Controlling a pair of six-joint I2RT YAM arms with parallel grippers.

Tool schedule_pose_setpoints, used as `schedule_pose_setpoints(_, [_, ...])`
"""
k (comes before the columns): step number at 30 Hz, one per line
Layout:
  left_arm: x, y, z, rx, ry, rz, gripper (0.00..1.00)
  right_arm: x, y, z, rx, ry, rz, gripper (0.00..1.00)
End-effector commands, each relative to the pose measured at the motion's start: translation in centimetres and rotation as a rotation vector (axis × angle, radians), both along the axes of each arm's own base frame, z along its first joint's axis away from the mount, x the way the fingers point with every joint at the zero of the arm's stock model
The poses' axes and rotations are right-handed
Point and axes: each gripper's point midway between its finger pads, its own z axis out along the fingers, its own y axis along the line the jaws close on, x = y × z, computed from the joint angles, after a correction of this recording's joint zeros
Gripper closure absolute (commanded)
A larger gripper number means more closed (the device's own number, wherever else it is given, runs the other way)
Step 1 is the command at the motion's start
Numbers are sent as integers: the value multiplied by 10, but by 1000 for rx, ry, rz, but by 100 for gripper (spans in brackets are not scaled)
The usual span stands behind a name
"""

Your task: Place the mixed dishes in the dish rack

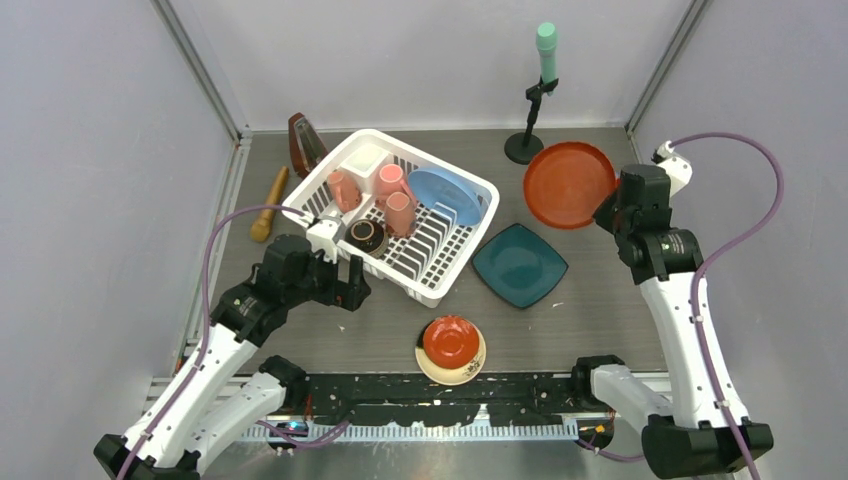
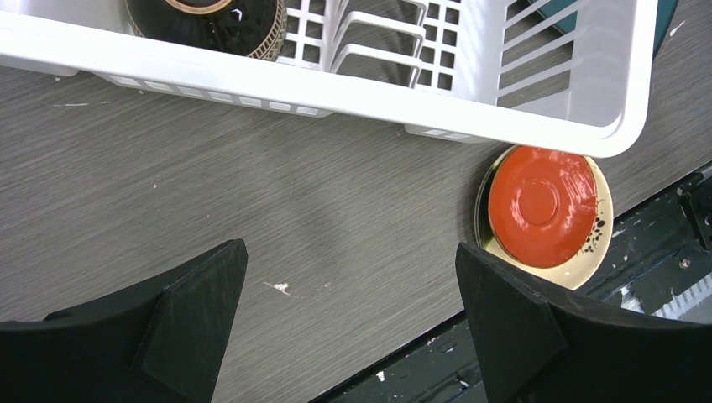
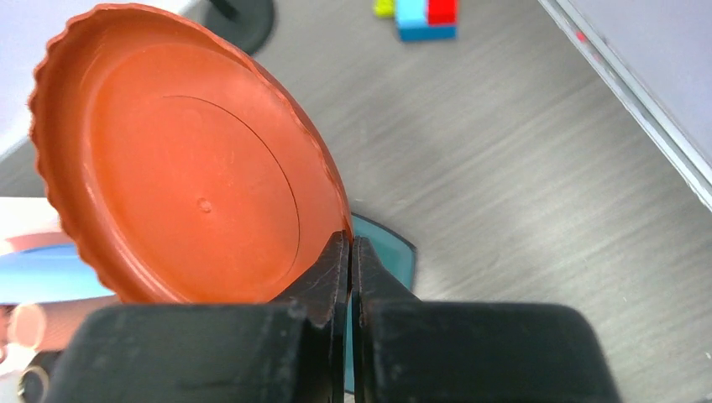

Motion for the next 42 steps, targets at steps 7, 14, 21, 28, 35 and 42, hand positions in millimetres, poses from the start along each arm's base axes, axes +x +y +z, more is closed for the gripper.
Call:
schedule_pose_setpoints(7, [6,-16,34,-92,-55,-30,1,25,83,82,-147,-139,295,100])
schedule_pose_setpoints(14, [13,-62,96,-369,-82,-115,1,17,161,77,-192,-174,596,99])
schedule_pose_setpoints(21, [42,-98,124,-490,-49,-160,1,0,208,74,-111,-179,771,100])
schedule_pose_setpoints(28, [62,-121,142,-574,-45,-192,5,-11,228,69,-74,-159,824,100])
schedule_pose_setpoints(35, [72,-127,135,-584,-46,-190,44,-27,248,70,-4,-170,944,100])
schedule_pose_setpoints(42, [74,-120,126,-578,-80,-156,100,-44,249,69,-19,-162,1046,63])
